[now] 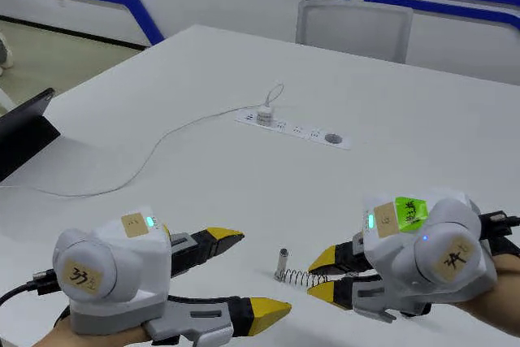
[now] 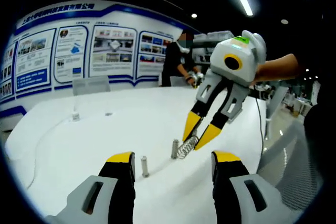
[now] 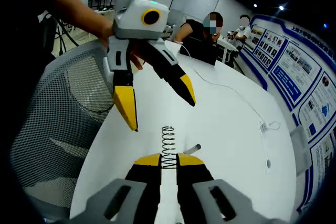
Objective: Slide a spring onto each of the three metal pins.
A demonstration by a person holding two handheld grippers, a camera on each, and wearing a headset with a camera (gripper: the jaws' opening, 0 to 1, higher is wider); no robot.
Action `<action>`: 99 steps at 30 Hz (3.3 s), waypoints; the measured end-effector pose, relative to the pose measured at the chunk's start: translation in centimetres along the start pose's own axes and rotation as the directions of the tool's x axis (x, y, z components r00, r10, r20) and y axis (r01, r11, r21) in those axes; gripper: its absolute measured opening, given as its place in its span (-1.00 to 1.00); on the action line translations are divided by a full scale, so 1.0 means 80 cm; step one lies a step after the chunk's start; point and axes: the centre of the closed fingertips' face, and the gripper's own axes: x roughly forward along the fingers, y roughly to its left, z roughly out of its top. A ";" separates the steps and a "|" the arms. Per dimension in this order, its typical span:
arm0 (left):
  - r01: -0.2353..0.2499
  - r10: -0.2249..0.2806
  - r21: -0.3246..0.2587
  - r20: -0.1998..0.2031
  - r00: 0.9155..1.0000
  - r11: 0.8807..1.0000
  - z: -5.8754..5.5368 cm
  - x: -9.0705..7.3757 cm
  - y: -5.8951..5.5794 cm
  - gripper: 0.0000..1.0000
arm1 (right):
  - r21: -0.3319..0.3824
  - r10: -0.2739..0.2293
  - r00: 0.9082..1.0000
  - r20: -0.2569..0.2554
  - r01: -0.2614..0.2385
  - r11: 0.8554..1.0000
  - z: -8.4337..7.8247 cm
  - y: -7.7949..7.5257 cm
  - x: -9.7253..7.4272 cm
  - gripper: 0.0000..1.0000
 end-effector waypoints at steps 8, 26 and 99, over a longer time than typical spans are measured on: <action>0.121 -0.119 0.058 -0.038 0.992 0.991 0.005 0.016 -0.035 -0.17 | -0.050 0.024 0.999 0.045 -0.022 0.999 0.010 0.014 -0.016 -0.79; 0.167 -0.161 0.102 -0.056 0.985 0.981 0.013 0.021 -0.050 -0.65 | -0.059 0.038 0.997 0.074 -0.034 0.998 0.016 0.019 -0.023 -0.79; 0.214 -0.193 0.360 -0.093 0.977 0.908 0.025 0.029 -0.067 -0.81 | 0.104 0.105 0.930 0.351 -0.150 0.983 0.072 0.022 -0.071 -0.78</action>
